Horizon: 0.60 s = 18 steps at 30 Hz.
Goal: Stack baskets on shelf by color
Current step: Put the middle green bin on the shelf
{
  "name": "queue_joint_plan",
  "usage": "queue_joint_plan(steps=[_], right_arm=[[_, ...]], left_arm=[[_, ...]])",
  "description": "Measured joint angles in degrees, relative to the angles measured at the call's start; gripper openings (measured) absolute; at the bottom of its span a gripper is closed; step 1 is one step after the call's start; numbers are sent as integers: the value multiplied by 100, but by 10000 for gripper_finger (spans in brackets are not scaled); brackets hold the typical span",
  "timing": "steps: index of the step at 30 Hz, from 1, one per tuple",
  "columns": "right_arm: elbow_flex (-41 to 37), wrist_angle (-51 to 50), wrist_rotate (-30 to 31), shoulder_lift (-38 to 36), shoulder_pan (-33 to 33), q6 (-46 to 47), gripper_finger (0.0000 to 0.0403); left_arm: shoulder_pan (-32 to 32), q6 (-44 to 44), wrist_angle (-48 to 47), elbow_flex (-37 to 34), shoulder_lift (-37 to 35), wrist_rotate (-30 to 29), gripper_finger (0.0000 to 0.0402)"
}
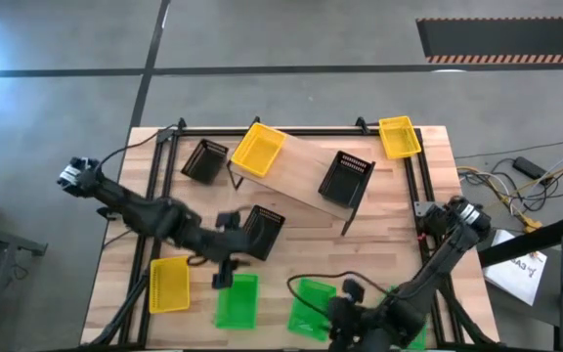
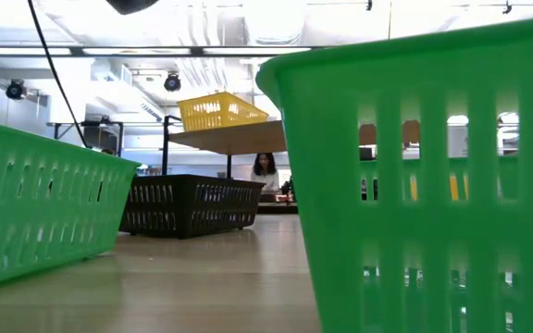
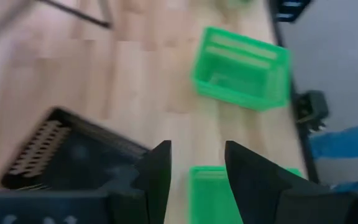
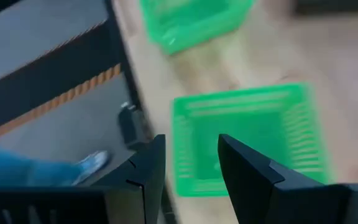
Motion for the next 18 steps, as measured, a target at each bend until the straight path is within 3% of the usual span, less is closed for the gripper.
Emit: queue_joint_plan(steps=[9, 18], right_arm=[[26, 626, -1115, 1023, -163, -182, 139], [479, 576, -1852, 1782, -352, -357, 139]], left_arm=[[-762, -516, 1779, -1155, -1, 10, 134], [-1135, -907, 2151, -1668, -16, 14, 134]])
